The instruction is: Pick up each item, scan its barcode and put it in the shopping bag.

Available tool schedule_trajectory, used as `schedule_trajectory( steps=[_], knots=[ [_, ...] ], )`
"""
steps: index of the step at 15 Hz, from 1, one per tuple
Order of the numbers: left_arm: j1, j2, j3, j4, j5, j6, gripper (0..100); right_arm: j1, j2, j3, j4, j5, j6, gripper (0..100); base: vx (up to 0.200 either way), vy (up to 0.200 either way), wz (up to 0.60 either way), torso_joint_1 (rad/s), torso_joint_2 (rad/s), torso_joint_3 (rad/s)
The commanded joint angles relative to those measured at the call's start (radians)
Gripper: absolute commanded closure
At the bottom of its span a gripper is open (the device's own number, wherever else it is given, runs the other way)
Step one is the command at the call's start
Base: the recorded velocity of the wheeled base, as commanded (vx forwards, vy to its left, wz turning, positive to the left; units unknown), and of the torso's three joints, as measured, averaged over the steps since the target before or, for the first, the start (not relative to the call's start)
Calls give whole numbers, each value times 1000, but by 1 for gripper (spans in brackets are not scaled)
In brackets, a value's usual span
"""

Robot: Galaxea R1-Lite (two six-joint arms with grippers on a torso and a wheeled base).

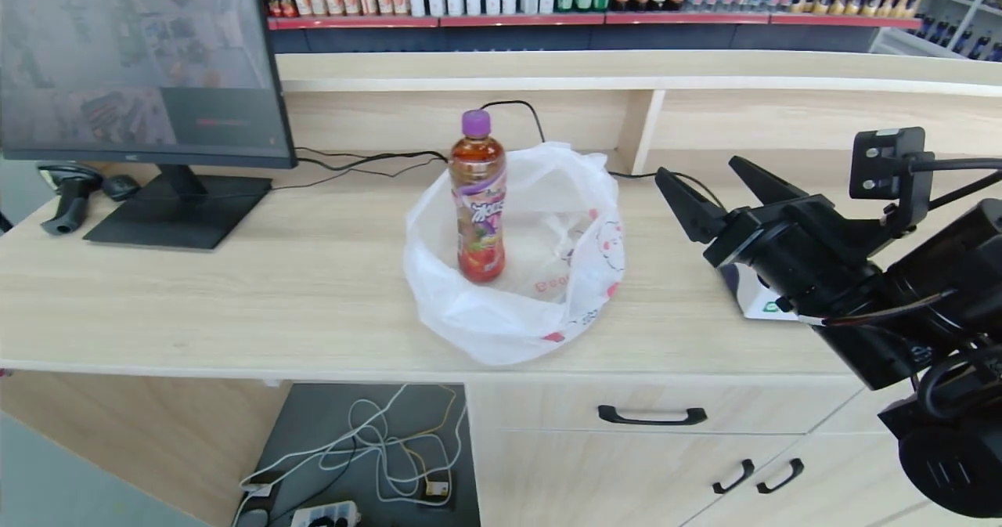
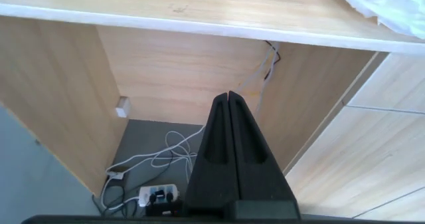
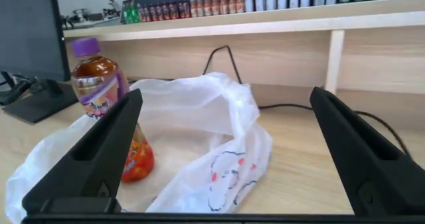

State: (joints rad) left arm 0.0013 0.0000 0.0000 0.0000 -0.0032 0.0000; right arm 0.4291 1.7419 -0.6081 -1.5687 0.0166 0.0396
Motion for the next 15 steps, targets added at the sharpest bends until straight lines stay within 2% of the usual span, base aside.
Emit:
schedule_trajectory(
  steps=[1, 3, 15],
  knots=[
    [0, 0, 0, 0, 0, 0, 100, 8, 2, -9, -2, 0, 0, 0, 0, 0, 0, 0, 0, 0],
    [0, 0, 0, 0, 0, 0, 100, 13, 4, -6, -2, 0, -1, 0, 0, 0, 0, 0, 0, 0],
    [0, 0, 0, 2, 0, -3, 100, 7, -10, 22, -2, 0, -15, 0, 0, -200, 0, 3, 2, 3]
  ],
)
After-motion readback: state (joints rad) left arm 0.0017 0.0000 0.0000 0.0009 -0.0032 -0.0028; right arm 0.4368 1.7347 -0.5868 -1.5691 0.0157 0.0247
